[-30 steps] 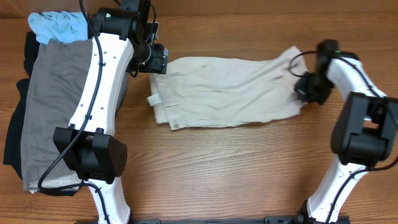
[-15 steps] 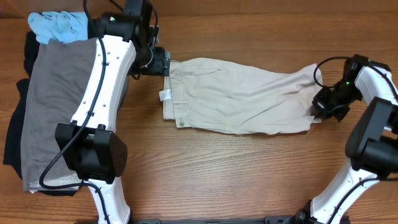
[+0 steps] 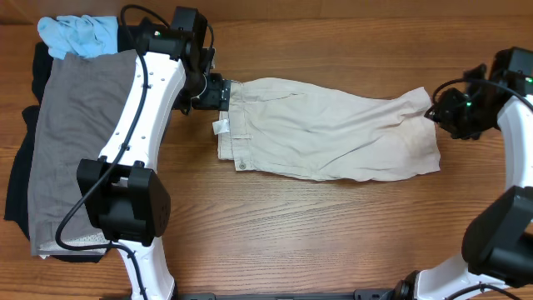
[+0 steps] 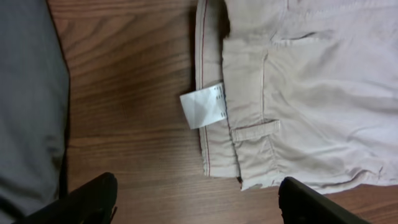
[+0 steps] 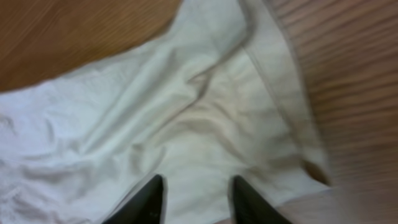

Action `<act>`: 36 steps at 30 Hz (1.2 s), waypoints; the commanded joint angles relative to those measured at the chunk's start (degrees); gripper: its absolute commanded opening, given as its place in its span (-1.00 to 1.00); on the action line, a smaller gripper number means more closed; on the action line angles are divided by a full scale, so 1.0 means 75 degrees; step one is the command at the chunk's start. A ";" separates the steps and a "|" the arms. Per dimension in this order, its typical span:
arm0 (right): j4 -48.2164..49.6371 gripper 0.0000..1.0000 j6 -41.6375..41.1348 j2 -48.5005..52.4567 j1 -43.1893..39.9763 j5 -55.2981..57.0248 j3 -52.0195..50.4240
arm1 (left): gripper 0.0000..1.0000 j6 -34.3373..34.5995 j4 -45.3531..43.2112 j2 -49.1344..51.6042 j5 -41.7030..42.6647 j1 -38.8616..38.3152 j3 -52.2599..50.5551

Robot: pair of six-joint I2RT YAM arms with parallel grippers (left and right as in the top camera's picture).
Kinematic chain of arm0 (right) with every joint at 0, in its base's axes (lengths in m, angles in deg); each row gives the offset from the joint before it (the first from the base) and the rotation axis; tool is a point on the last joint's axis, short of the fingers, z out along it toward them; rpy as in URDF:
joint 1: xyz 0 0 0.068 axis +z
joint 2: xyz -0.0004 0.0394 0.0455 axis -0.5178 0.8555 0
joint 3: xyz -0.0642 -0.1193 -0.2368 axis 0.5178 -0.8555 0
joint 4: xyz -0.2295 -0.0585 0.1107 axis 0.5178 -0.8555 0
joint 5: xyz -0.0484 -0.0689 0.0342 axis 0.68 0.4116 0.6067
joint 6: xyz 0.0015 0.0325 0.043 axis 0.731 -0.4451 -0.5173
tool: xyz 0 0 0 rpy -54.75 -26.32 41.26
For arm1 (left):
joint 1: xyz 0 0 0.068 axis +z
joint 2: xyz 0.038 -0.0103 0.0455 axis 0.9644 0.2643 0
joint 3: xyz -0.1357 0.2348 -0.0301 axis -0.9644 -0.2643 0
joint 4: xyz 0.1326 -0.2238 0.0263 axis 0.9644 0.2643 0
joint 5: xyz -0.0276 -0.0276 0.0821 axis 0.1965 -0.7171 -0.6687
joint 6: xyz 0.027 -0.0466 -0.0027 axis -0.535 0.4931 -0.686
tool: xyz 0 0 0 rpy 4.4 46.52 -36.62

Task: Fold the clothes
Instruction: 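Reposition both grippers to the folded shorts' left and right ends, then grasp the left end with the left gripper and right end with right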

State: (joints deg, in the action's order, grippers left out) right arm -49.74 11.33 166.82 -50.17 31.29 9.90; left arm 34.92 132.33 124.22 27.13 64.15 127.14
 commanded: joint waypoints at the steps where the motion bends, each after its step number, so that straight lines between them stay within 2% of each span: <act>1: 0.0221 -0.86 0.0854 0.0323 0.0172 -0.0752 -0.0166 | 0.72 0.0105 0.0093 0.0009 0.0015 -0.0029 -0.0044; 2: 0.0268 -0.92 0.0965 0.0417 0.0181 -0.0848 -0.0166 | 0.72 0.0105 0.0096 0.0009 0.0026 -0.0006 -0.0044; 7: 0.0460 -0.92 0.1061 0.1163 0.0181 -0.1029 -0.0166 | 0.75 0.0105 -0.0012 0.0009 0.0233 0.0195 -0.0044; 11: 0.0539 -0.92 0.0918 0.1786 0.0181 -0.1014 -0.0166 | 0.87 0.0105 -0.0029 0.0009 0.0242 0.0402 -0.0044; 13: 0.0597 -0.92 0.0915 0.1990 0.0181 -0.0997 -0.0166 | 1.00 0.0105 0.0029 0.0009 0.0242 0.0455 -0.0047; 22: 0.0883 -0.92 0.0743 0.2328 0.0181 -0.0909 -0.0166 | 1.00 -0.0210 -0.0195 0.0020 0.0670 0.0458 -0.0525; 25: 0.0874 -0.92 0.0743 0.2328 0.0181 -0.0906 -0.0166 | 1.00 -0.0699 -0.0612 0.0023 0.1189 0.0452 -0.1072; 36: 0.0793 -0.92 0.0746 0.2328 0.0181 -0.0906 -0.0166 | 1.00 -0.1419 -0.2760 0.0029 0.2267 0.0458 -0.2973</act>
State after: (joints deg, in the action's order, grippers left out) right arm -43.77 17.13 184.31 -48.73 24.73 8.67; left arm 27.67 114.54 124.25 38.96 67.76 108.45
